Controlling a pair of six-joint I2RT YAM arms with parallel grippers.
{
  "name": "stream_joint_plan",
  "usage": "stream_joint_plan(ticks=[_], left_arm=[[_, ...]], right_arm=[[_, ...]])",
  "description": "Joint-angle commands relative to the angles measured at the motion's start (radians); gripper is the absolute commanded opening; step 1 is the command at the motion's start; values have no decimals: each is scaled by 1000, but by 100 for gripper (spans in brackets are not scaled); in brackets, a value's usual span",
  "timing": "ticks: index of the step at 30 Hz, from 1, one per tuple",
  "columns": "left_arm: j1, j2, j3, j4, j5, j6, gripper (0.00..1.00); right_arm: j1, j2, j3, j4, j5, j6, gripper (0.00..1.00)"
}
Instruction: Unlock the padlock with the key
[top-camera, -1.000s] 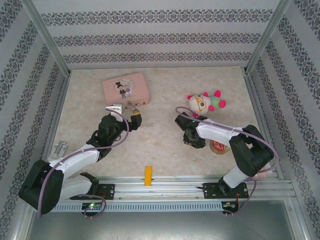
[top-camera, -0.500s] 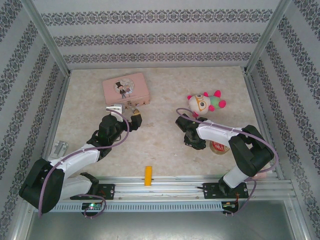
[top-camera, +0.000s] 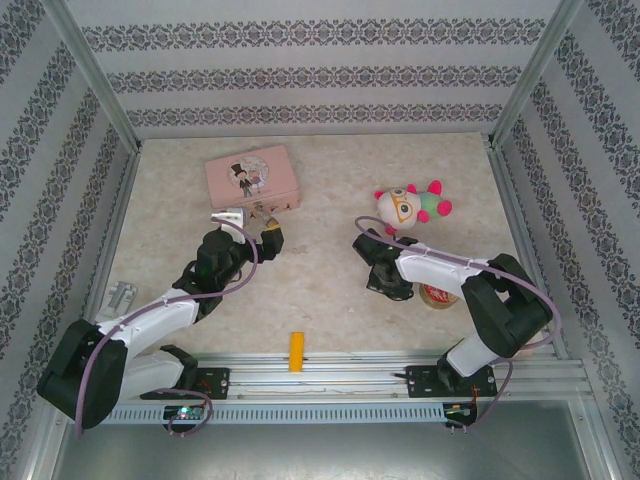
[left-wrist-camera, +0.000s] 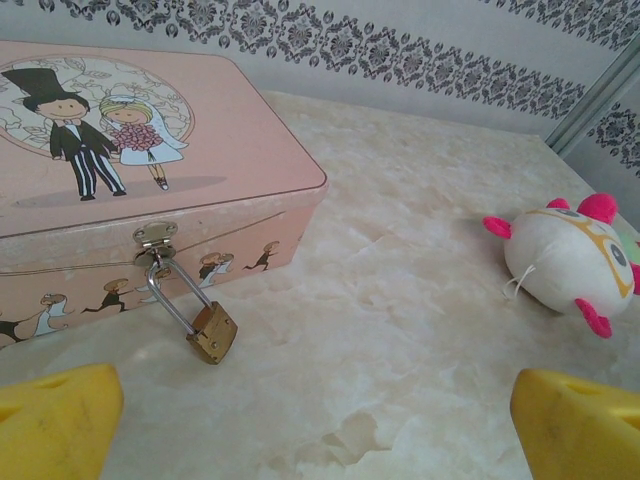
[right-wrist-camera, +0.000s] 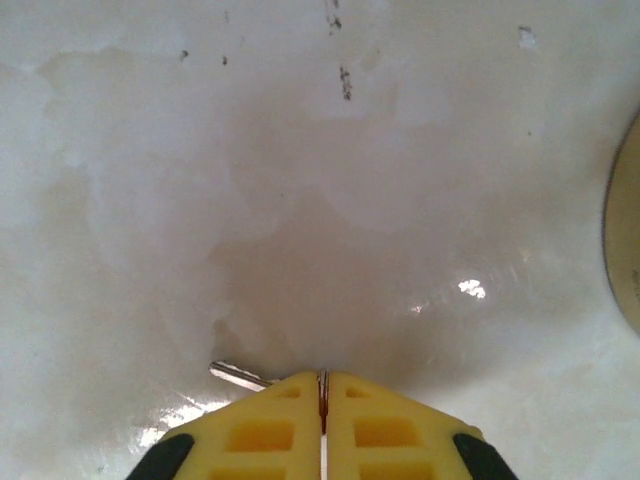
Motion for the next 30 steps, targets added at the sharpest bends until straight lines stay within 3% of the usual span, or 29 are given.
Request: stream_joint_plan(ticks=[1,16,23,30], left_arm=[[-9,-32,35,-41,-27,-4,99],[1,-99,110,-201,-116,-114,99],[2,-79,216,-282,31,-102,99],[0,-14,288,-289,239,-146,99]], right_arm=[[1,-43,-23,-13,13,10,0],[18,-382,-83,176,-34,-201,0],[28,-548,-147,419,-123,-294,0],[48,-510,-129,543,-168,-299,0]])
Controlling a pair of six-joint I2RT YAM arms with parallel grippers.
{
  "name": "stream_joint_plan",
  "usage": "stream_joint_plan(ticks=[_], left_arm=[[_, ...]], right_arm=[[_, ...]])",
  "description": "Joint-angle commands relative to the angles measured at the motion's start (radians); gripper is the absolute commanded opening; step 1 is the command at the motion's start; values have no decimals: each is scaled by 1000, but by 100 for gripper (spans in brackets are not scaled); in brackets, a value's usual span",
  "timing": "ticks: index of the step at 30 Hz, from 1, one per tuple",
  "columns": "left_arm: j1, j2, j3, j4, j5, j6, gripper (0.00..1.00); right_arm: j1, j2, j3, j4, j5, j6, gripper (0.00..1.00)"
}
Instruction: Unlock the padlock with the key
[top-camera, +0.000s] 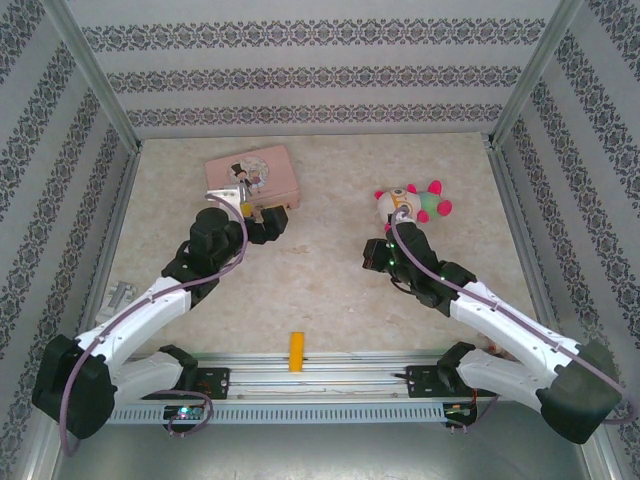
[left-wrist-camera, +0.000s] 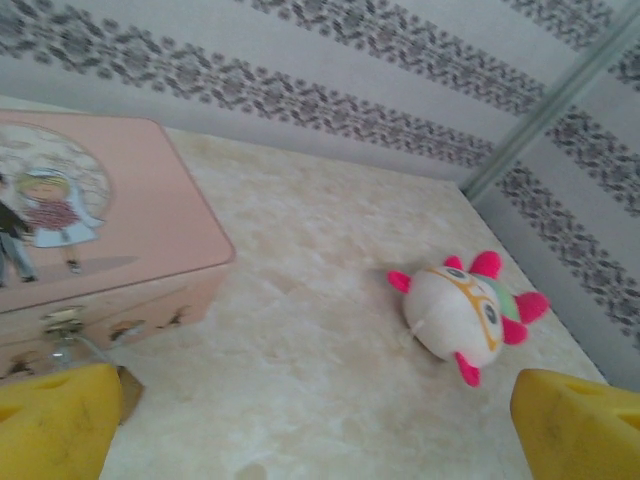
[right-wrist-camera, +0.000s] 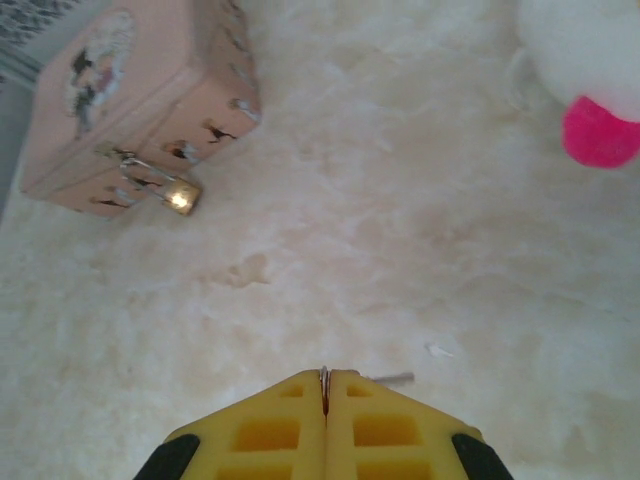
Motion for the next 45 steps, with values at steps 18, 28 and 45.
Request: stream_joint_plan(ticks=[18,28,45], left_arm=[[0,73,-37,89,291,8,99],[-1,16,-127,277,433,176,85],[-31,161,-171,672,557,413,50]], right_arm=[[55,198,120,328,-229,-42,0],[27,185,156,408,-363,57,0],[7,209,139,577,-475,228,0]])
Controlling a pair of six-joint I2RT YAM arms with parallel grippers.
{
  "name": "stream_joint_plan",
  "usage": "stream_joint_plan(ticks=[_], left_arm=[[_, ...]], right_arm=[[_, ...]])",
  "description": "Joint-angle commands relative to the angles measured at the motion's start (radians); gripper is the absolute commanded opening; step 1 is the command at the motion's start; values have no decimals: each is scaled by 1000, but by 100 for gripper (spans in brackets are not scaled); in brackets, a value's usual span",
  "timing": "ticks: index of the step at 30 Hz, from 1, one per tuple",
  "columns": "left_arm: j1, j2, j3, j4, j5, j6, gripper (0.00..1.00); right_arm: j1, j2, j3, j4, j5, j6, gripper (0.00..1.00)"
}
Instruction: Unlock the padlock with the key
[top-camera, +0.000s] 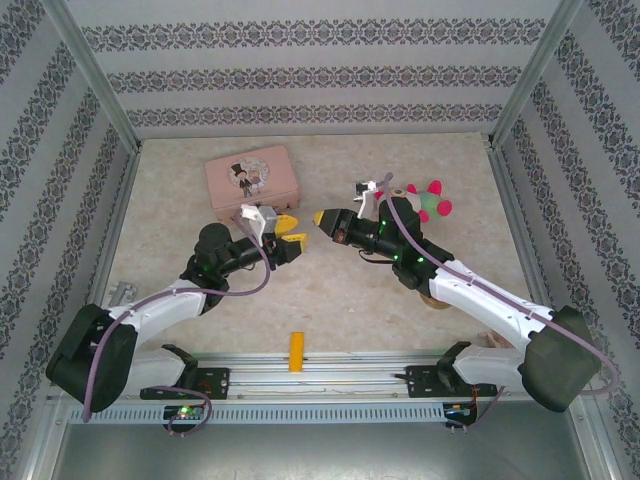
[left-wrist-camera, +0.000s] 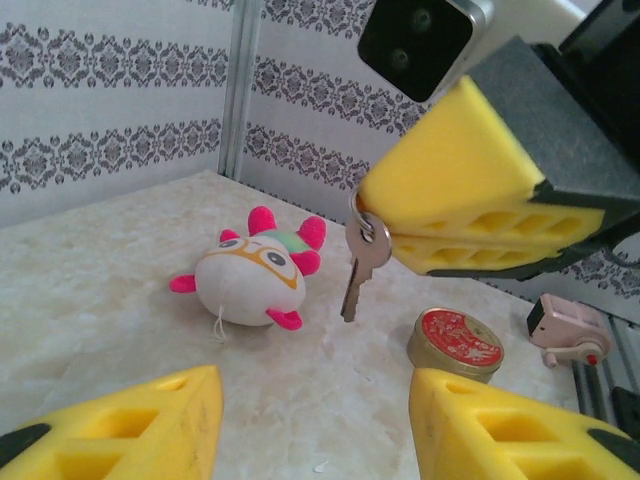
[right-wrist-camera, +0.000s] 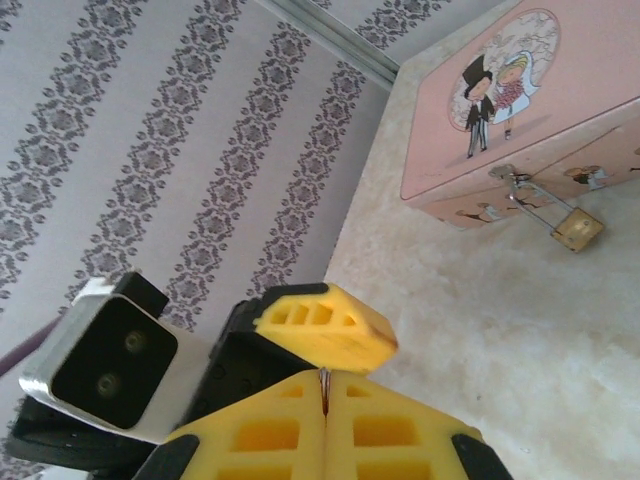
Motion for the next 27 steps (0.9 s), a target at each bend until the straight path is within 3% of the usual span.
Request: stream_joint_plan(ticks=[1,10,16,27], left_arm=[[-18,16,16,76,14,101,49],[-49,64,60,64,2,164,49],[-50,114,66,149,-63,143,36],[-50,163,86,215,-63,122,45]], right_arm=[[-5,15,11,72,-33,38,0],[-4,28,13,85,-42,47,0],[-5,32,11,85,-47,45,0],[-3,35,8,87,-47,44,0]])
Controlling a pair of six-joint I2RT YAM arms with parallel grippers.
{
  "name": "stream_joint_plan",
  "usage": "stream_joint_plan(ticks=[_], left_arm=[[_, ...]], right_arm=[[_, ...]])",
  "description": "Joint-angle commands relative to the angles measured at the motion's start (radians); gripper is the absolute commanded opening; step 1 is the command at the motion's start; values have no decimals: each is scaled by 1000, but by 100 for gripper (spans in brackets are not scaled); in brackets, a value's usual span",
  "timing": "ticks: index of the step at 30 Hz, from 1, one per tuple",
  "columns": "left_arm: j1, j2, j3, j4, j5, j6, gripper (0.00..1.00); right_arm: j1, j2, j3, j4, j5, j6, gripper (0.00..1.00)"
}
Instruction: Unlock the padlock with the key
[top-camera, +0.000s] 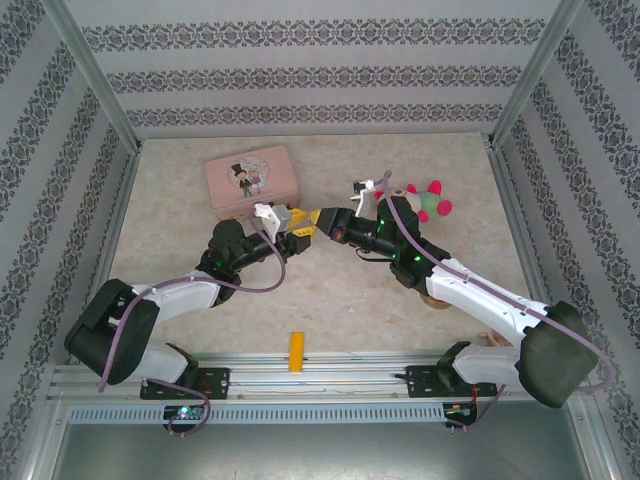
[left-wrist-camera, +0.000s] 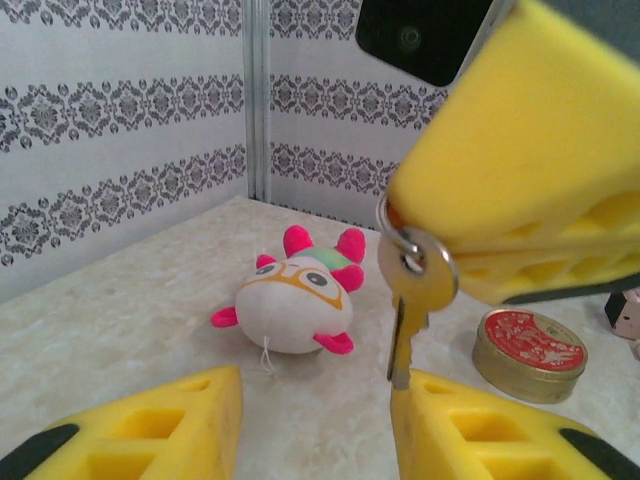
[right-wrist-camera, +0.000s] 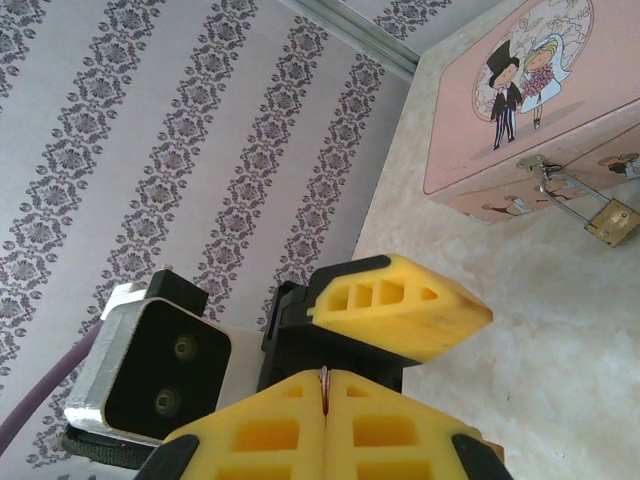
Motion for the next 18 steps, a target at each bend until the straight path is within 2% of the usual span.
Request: stream_joint_plan(ticks=[1,8,18], left_arm=[[-13,8,34,82,23,-8,47],[-14,11,38,72,19,0,45],[-15,13,46,46,-1,26,18]], right_arm=[[-4,11,8,39,-17,1,0],[-4,22,13,43,-22,1,0],[-7,29,11,43,-23,4,0]])
